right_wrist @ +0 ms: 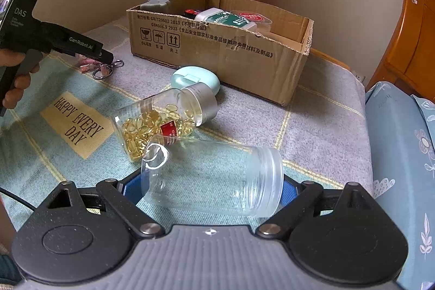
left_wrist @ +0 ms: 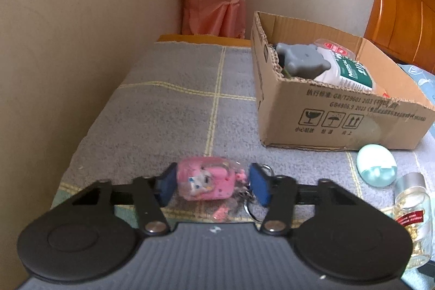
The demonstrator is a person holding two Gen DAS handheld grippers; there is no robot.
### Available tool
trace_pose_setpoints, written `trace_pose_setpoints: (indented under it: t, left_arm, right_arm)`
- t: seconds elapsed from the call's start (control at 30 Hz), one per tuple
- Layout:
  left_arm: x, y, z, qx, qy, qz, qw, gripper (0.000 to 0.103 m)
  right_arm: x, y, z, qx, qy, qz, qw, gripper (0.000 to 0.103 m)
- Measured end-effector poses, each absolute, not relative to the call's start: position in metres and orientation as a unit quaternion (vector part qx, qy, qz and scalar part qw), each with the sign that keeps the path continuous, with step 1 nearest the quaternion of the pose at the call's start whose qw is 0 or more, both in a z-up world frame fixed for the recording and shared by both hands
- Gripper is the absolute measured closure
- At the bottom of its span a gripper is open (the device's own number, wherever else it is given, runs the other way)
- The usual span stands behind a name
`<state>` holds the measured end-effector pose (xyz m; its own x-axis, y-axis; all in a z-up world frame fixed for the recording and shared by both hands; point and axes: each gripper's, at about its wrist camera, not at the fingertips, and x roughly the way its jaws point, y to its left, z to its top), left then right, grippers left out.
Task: Organize rigid objects
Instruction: 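Close right gripper on large clear plastic jar while left gripper holds keychain, then carry keychain and clear jar into the box and open both grippers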
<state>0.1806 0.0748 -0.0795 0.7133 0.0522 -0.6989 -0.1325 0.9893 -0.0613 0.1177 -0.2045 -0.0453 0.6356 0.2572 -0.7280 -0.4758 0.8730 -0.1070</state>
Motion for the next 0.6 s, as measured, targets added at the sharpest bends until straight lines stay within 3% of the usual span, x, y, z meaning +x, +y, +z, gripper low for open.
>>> trace_pose_setpoints:
  t: [0.6]
  left_arm:
    - [0.171,0.07,-0.03,0.024,0.431,-0.087,0.898,0.053]
  right_arm:
    - [0.118,-0.215,-0.008,-0.144,0.364,0.236,0.889,0.008]
